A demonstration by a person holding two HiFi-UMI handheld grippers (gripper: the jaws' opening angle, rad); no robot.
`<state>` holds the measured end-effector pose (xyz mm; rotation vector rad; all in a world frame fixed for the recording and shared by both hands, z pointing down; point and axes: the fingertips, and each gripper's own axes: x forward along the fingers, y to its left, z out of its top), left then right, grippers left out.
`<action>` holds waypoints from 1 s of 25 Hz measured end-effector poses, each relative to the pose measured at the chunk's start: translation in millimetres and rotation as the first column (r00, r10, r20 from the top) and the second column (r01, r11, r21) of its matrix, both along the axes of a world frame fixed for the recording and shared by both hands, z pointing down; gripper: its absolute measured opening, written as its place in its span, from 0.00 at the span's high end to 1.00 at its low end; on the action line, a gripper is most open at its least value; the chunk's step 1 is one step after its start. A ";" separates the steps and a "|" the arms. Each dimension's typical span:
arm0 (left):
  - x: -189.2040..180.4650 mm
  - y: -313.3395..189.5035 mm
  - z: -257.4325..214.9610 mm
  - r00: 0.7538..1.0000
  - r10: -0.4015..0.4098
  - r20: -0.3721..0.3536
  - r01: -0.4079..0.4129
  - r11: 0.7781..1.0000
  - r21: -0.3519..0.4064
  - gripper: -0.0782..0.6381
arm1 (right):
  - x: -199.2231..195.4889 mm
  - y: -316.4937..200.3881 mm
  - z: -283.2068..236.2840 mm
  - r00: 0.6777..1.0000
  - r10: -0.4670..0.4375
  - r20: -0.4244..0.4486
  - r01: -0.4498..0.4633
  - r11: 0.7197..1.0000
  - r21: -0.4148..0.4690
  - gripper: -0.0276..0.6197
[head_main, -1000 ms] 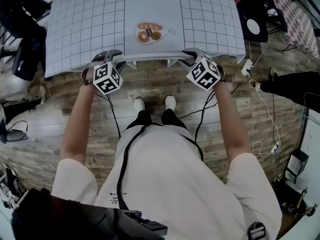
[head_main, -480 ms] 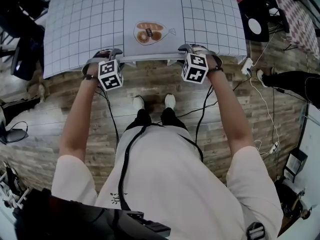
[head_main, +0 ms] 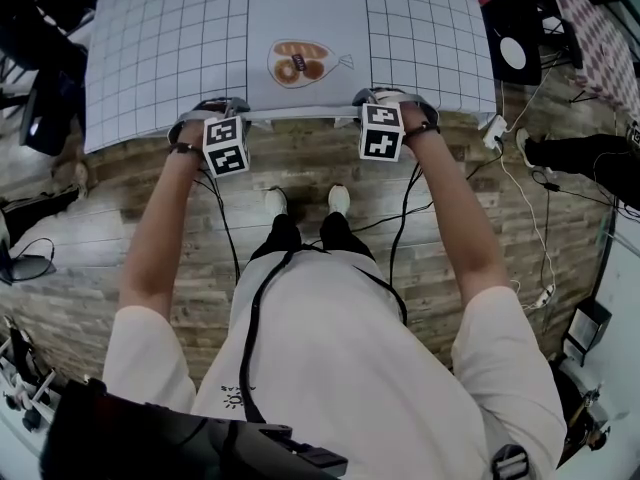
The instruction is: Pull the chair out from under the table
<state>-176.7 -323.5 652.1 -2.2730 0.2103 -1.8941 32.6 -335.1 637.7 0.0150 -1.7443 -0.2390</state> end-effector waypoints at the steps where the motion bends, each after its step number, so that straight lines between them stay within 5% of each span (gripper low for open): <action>1: -0.1 -0.4 0.3 1.000 -0.001 0.000 0.001 1.000 -0.004 0.75 | 1.1 0.7 1.8 1.000 -0.003 -0.005 0.003 1.000 -0.001 0.79; 13: 1.9 4.2 -0.9 1.000 -0.015 -0.001 0.015 0.994 -0.112 0.78 | 4.2 3.3 4.5 0.998 0.054 0.016 -0.053 0.997 -0.058 0.83; 25: 5.9 51.1 -3.0 0.999 -0.044 -0.025 0.040 0.990 -0.138 0.78 | 6.3 43.8 3.0 0.999 0.040 0.010 -0.039 0.995 -0.093 0.83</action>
